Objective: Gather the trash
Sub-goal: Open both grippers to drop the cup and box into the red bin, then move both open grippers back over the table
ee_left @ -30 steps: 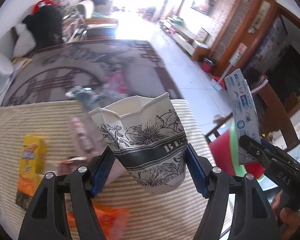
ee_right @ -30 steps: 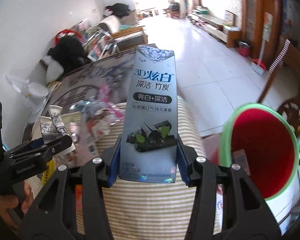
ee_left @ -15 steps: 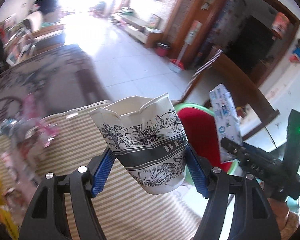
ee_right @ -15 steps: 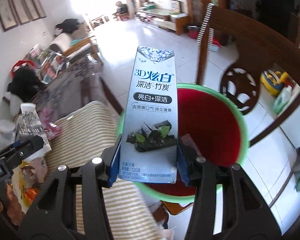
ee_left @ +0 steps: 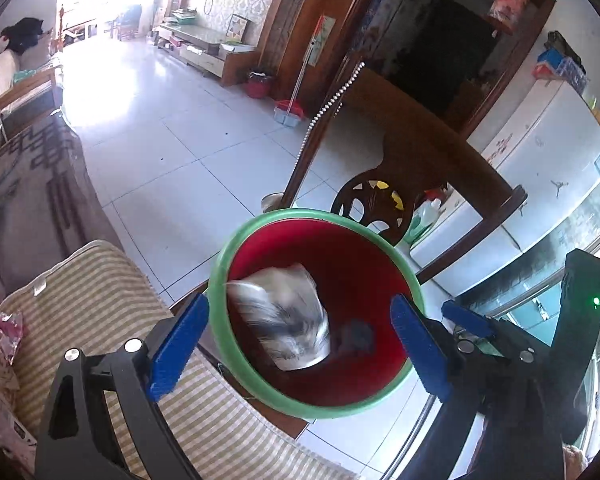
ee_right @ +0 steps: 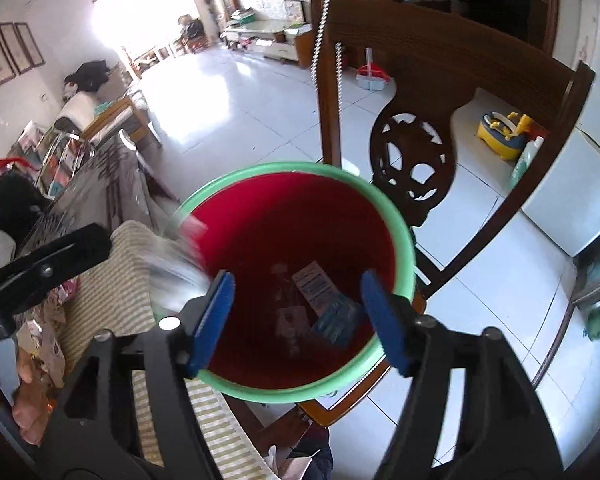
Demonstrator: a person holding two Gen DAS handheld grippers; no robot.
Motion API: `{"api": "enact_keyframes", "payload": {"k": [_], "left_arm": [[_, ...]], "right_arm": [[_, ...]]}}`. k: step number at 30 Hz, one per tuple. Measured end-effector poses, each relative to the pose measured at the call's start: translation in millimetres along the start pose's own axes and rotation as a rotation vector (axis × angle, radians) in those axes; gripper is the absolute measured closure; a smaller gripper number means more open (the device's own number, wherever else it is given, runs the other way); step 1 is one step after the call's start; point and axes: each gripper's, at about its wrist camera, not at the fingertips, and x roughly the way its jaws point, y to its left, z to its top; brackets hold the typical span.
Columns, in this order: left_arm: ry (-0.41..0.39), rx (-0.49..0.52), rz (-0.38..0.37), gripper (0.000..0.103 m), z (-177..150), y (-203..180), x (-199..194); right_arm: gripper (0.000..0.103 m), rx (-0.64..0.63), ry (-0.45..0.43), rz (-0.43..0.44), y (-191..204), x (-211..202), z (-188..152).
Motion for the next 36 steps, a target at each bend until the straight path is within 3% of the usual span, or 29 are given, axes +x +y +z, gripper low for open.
{"api": "enact_keyframes", "payload": {"k": [8, 17, 31, 36], "left_arm": [[-0.071, -0.116, 0.109, 0.016, -28.7, 55.7, -52.4], [-0.113, -0.305, 0.297, 0.016, -87.8, 148.4, -119.2], [-0.112, -0.608, 0.542, 0.024, -206.5, 321.4, -214.5], [-0.039, -0.616, 0.545, 0.025, -228.0, 363.3, -215.3]], "right_arm": [[0.032, -0.021, -0.025, 0.036, 26.7, -1.7, 8.4], [0.029, -0.173, 0.02, 0.139, 123.9, 12.4, -3.9], [0.027, -0.409, 0.105, 0.252, 284.5, 7.0, -76.8], [0.027, -0.433, 0.131, 0.278, 321.3, 4.1, -102.0]]}}
